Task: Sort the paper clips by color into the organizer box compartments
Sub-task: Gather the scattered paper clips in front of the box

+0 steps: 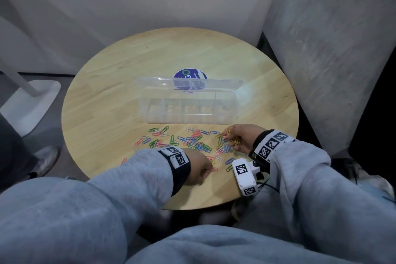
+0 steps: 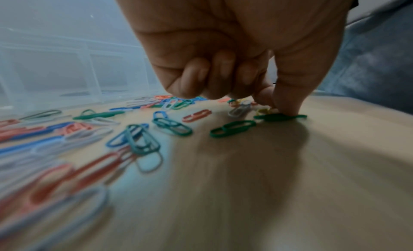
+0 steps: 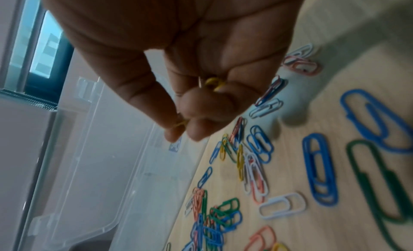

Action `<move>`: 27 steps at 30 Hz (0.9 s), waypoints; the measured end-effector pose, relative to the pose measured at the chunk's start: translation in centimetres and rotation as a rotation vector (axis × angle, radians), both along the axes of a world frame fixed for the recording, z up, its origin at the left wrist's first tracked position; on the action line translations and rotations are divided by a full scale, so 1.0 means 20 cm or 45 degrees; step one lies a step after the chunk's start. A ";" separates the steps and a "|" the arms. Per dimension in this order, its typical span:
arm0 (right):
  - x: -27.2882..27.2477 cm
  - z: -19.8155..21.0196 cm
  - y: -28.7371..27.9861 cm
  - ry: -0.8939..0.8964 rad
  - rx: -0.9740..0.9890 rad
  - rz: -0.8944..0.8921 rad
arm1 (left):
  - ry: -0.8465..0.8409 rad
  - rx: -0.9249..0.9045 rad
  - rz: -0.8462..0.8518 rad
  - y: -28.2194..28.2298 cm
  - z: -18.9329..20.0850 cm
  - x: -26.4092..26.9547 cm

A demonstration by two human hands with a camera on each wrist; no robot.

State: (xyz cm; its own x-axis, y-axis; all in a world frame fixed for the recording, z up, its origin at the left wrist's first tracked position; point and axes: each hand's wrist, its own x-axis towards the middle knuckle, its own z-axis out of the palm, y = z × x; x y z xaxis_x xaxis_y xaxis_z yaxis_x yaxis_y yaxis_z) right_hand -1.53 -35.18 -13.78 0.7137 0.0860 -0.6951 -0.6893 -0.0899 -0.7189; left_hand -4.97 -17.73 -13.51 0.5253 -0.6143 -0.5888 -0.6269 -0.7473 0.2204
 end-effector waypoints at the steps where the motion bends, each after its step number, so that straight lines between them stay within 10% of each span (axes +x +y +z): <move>1: 0.00 0.00 0.00 0.019 0.020 -0.028 | 0.005 -0.034 0.024 0.01 0.00 -0.01; 17: 0.21 0.28 0.02 -0.256 0.350 -0.601 | 0.522 -1.120 1.566 0.05 0.22 0.26; 27: 0.21 0.23 -0.01 -0.340 0.231 -0.532 | 0.448 -1.121 1.580 -0.02 0.25 0.38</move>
